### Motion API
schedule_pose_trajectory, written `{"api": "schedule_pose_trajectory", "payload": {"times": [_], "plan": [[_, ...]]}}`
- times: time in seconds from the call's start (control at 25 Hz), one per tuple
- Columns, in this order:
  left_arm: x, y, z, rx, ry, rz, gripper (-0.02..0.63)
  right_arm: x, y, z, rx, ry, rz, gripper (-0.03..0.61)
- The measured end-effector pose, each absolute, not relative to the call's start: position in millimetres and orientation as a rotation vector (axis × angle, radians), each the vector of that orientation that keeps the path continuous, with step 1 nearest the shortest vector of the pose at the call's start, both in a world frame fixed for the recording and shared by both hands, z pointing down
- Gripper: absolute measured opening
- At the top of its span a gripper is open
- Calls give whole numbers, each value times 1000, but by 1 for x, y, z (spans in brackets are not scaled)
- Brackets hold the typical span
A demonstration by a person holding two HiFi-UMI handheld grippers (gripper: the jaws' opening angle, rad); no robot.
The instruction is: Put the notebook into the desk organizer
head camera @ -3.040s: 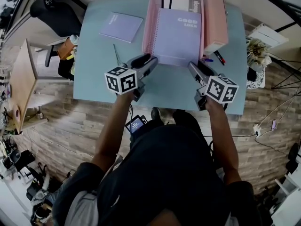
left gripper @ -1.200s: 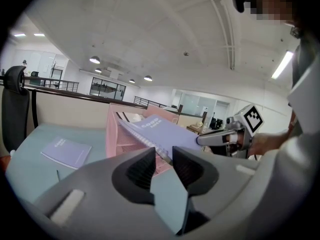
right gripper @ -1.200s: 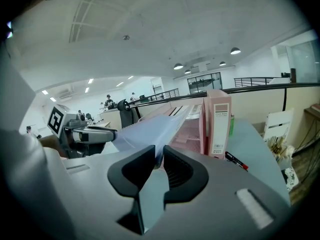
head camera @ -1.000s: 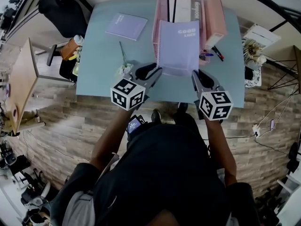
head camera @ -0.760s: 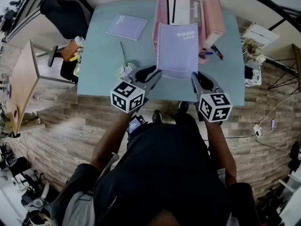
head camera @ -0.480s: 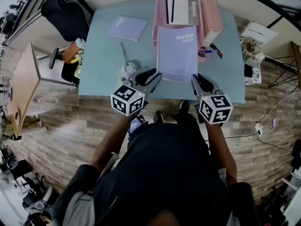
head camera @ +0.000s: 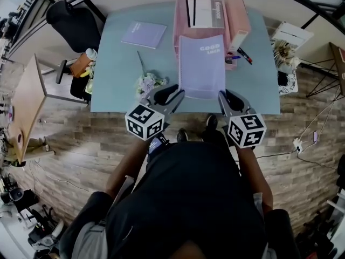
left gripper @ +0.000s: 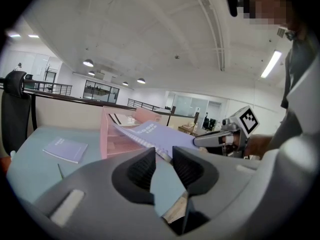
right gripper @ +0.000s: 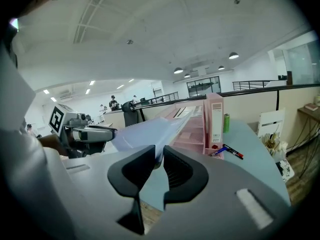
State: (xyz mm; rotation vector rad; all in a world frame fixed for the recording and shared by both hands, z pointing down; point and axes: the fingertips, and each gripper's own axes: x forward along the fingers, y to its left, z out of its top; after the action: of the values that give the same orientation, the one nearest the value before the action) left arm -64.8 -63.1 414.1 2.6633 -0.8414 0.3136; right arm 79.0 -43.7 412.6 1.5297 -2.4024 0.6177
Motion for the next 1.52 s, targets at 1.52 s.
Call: {"api": "schedule_pose_trajectory", "payload": {"times": [1.52], "plan": [[-71, -19, 461, 2562, -764, 315, 161, 69, 8, 439, 1518, -2349, 589, 55]]}}
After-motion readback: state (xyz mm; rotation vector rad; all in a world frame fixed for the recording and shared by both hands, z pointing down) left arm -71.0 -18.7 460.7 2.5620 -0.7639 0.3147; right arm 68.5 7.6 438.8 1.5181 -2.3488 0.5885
